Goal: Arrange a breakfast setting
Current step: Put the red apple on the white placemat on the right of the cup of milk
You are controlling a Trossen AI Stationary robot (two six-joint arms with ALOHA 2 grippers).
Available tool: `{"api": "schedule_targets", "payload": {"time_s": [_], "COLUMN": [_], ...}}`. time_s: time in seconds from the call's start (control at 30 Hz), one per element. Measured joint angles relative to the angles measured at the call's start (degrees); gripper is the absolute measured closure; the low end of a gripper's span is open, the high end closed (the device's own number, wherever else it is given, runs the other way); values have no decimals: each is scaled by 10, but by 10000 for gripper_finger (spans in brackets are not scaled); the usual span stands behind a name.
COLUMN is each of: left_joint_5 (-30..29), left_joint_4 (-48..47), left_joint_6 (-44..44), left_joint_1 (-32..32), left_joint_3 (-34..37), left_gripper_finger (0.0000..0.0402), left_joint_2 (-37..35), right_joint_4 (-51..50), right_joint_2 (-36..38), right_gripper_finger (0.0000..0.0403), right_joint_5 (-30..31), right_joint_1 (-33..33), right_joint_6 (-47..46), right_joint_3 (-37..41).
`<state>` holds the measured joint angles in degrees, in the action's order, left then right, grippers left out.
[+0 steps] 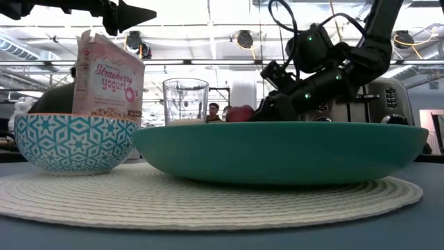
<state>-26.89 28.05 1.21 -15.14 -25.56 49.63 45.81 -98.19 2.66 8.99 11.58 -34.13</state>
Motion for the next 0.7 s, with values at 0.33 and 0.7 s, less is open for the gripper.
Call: {"api": "schedule_targets", "payload": {"time_s": [0.33,0.7], "left_joint_5": [0,0], "left_joint_4": [0,0], "left_joint_6": [0,0], "left_joint_1": [0,0], "left_joint_3": [0,0], "left_gripper_finger": [9,9], "left_joint_2": [0,0], "right_joint_4": [2,-28], "right_joint_2": [-22,-27], "right_gripper_finger": [108,108], "right_joint_5": [0,0], "right_joint_1": [0,0], "right_joint_6": [-15,-15], "right_joint_3": [0,0]}}
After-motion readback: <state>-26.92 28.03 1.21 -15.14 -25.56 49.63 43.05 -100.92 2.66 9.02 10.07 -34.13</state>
